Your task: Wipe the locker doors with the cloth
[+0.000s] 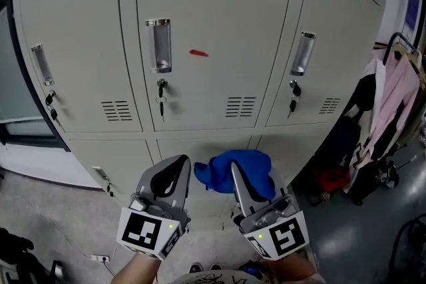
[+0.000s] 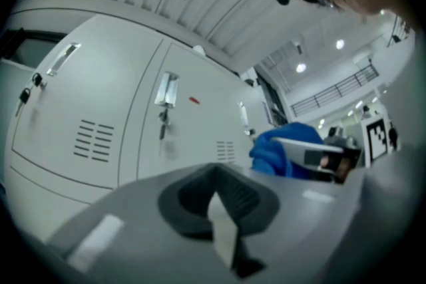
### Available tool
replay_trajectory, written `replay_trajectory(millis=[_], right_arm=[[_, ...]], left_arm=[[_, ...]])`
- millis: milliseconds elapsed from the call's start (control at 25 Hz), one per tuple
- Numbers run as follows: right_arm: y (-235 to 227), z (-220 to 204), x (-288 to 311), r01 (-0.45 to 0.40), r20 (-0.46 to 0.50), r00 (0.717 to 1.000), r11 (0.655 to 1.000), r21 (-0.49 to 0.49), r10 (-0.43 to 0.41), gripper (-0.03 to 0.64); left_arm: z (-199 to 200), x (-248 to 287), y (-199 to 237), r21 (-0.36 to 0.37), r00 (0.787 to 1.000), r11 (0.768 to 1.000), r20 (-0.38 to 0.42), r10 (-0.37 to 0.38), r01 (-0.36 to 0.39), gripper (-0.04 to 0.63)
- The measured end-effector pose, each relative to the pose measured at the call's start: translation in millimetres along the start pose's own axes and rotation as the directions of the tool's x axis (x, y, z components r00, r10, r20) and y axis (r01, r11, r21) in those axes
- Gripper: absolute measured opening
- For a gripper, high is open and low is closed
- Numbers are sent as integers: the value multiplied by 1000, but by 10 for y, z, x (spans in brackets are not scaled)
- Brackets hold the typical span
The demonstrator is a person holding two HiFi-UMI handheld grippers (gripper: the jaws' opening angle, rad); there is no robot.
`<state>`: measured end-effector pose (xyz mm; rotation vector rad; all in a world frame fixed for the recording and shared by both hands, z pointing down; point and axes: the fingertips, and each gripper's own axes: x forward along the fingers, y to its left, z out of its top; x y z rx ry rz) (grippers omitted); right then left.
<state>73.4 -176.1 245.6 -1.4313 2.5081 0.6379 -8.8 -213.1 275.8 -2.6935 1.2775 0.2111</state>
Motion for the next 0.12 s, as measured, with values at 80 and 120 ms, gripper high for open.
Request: replay_trajectory(millis=[80, 120], right_arm=[[-1, -11, 3, -1, -1, 1000, 1000, 2, 1, 23], [0, -15, 5, -2, -1, 1000, 1000, 2, 2, 23]], left_arm=[[-5, 11, -19, 2, 1000, 1000, -3, -2, 2, 3], [-9, 15, -27, 5, 1000, 1000, -5, -4, 4, 3]])
